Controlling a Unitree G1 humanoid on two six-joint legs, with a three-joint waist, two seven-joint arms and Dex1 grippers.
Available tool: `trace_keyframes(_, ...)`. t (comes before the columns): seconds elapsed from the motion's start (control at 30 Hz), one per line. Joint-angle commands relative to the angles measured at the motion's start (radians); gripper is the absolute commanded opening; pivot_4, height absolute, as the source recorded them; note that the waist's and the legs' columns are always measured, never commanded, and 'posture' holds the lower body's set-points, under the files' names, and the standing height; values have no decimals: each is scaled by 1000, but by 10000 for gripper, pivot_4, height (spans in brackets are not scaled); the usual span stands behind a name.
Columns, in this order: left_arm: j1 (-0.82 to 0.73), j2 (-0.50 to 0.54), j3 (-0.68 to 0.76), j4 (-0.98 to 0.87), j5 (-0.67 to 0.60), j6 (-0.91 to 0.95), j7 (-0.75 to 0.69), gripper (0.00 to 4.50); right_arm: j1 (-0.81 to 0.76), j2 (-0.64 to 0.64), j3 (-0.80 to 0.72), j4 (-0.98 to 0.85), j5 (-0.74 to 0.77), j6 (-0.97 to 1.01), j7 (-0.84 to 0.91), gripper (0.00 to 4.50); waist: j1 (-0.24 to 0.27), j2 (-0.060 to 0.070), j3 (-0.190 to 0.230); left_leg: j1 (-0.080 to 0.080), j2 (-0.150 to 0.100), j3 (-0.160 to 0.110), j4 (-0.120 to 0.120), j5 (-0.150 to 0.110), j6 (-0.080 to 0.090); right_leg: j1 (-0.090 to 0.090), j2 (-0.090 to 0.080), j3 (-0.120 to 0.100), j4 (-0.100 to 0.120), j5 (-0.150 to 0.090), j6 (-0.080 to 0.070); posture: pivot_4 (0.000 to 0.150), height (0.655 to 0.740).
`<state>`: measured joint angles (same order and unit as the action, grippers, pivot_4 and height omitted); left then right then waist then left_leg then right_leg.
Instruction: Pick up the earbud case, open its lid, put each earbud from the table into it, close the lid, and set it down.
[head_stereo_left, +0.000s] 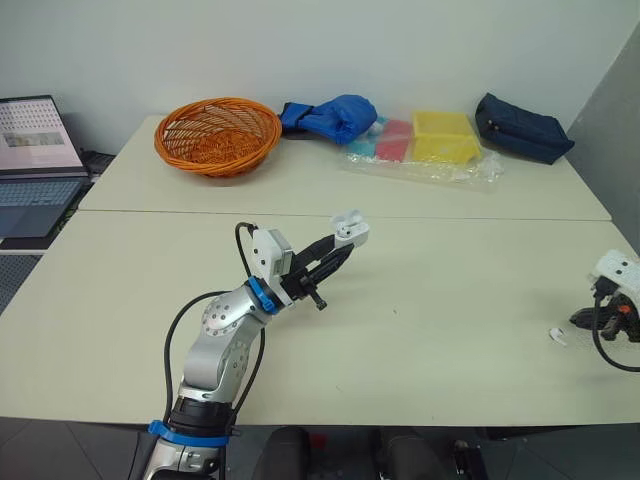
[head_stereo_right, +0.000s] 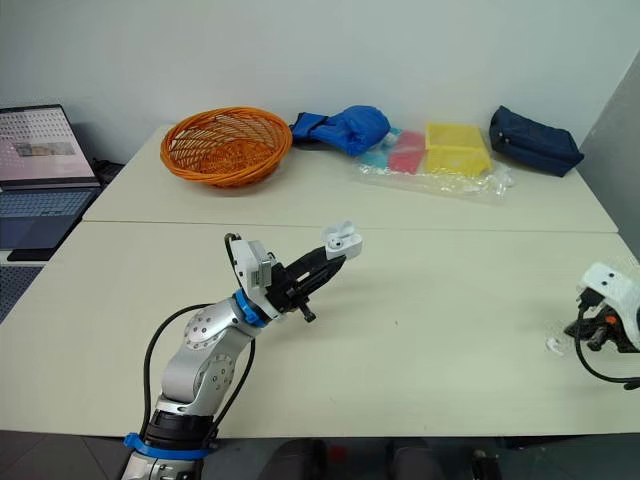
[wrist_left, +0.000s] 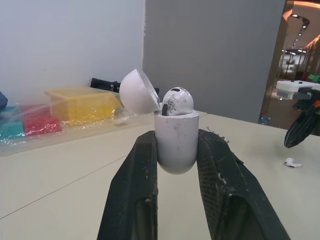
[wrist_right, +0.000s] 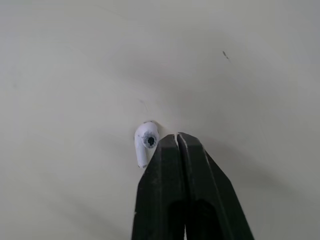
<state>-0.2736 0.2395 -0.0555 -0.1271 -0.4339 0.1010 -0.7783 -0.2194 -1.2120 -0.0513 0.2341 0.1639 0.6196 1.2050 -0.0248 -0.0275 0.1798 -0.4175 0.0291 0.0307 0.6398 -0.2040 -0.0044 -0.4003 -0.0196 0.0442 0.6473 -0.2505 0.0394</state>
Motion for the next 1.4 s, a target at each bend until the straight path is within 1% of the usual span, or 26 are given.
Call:
trace_keyframes(0.03,-14,4,4,-24,-8,-9,-7,7284,-28,-5,-5,-2,-10,-9,-12,217,0,0,0,0,0,0,0,0,0,0,0,0,0,0,0,1500,7400)
trace_keyframes(0.3,-5,11,8,-31,-11,-7,-4,7284,-17,6,16,-13,-16,-18,-2,217,-1,0,0,0,0,0,0,0,0,-1,0,0,0,0,0,1500,7400)
trace_keyframes(0.67,-10,6,5,-22,-10,-12,-2,7284,11,-15,10,-39,-12,-14,31,217,-1,0,0,-1,0,1,0,0,0,-1,0,0,0,0,0,1500,7400)
trace_keyframes(0.77,-10,5,5,-22,-10,-12,-2,7284,20,-18,7,-50,-5,-5,42,217,-1,0,0,-1,0,1,0,0,0,-1,0,0,1,2,4,1500,7400)
trace_keyframes(0.9,-10,5,4,-22,-9,-13,-3,7284,29,-19,1,-60,-2,-2,49,217,-1,0,0,-1,0,1,0,0,0,-1,0,1,1,2,4,1500,7400)
trace_keyframes(1.27,-14,2,2,-19,-9,-11,-3,7284,17,-42,3,-49,-9,-37,74,217,-1,0,0,-1,0,1,0,0,0,-1,0,1,1,2,4,1500,7400)
trace_keyframes(1.4,-14,4,3,-18,-9,-11,-5,7284,-7,-44,-7,-52,-3,-16,68,217,-1,0,0,-1,0,1,1,0,0,-1,0,1,1,2,4,1500,7400)
